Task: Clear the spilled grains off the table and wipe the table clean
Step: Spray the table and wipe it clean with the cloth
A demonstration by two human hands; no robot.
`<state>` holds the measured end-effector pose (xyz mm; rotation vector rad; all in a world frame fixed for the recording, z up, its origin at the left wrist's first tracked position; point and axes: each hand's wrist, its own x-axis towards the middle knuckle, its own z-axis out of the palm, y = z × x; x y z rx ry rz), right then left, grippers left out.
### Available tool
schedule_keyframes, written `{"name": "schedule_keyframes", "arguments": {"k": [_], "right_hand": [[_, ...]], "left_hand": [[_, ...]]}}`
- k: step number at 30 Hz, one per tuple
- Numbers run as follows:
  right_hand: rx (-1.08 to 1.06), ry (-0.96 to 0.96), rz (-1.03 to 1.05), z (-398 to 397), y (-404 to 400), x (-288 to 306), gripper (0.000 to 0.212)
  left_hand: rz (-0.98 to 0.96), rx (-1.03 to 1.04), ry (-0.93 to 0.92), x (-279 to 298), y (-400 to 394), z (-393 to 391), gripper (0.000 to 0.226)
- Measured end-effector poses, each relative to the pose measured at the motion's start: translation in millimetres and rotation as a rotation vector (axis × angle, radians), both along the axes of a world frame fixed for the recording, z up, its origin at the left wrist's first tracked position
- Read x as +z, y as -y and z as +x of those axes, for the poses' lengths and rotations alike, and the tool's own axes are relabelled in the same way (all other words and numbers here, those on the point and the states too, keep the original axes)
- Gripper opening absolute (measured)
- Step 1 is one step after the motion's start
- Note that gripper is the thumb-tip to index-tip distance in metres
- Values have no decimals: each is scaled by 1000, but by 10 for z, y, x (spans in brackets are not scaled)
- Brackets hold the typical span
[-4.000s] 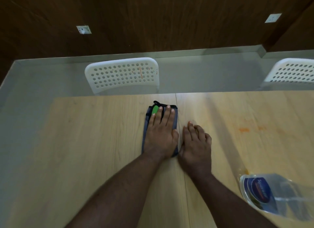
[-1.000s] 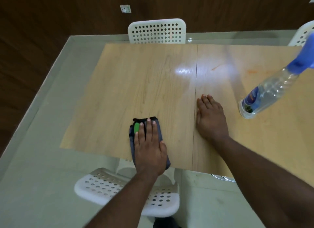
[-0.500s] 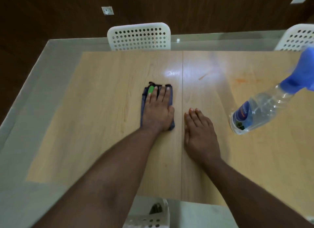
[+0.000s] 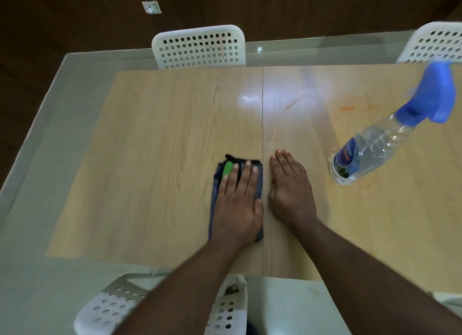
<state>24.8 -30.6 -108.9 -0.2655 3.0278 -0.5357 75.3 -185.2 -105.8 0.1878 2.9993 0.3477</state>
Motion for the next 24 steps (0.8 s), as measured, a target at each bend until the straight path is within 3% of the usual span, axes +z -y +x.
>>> {"name": "schedule_keyframes", "arguments": {"k": [5,15,19,24], "right_hand": [[0,-14,10,-3,35,4,66],[-5,-23,40,-32,32,-42,68],[14,-15,39,3,26,30,69],[10,2,21,22,23,72,70]], "left_hand": [[-37,-18,11,-3,84,270,75],[-109,-7,-42,-37,-3,-1236,69],[-93,-22,-68,-44,-59,-699,71],[2,-35,-26,37,-94,565,73]]}}
